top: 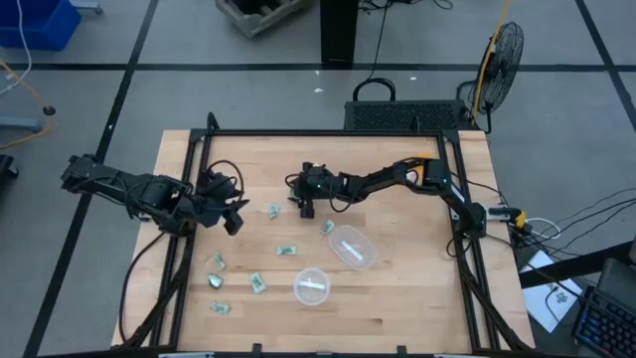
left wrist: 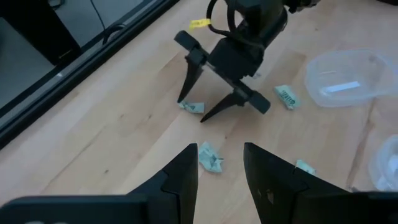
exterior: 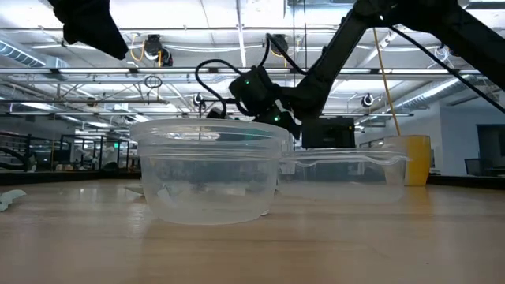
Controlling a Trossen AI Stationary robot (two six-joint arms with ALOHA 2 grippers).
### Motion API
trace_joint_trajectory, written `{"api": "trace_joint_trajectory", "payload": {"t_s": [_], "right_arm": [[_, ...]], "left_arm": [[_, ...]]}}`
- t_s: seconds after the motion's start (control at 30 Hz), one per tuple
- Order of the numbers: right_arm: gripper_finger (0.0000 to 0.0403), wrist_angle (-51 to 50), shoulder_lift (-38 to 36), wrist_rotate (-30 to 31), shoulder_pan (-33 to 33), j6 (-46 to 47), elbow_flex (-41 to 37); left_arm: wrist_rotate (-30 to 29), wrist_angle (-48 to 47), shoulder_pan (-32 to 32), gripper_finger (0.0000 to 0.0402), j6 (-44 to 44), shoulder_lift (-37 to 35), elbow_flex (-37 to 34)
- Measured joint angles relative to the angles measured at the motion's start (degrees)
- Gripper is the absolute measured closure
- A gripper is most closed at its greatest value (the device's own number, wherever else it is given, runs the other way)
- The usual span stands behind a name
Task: Pick and place items into bin
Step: Put the Stevia packet into the right transparent bin
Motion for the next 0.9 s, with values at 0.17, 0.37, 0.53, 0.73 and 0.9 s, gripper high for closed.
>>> {"api": "trace_joint_trajectory", "payload": {"t_s": [0.17,0.37,0.53,0.73,0.9], "right_arm": [[0.0175,-0.54,1.07,0.22,-0.4,2.15,0.16],[0.0223,-1.0,1.52,-0.27,-1.75,8.74,0.15],[0.0289,-0.05,1.57,-0.13,-2.18,12.0,0.11],[0.0371,2.1,1.68,0.4,-1.83,11.42,0.01],[0.0393,4.19,1.68,0.34,-1.6,11.8,0.0]], "left_arm": [[-0.01,0.23,0.0,0.0266,1.45,0.0,0.0],[-0.02,0.24,-0.02,0.0266,1.36,0.0,0.0],[0.02,0.23,-0.02,0.0266,1.39,-0.01,0.0],[0.02,0.23,-0.02,0.0266,2.09,0.0,0.0],[0.13,0.24,-0.02,0.0266,2.07,0.0,0.0]]}}
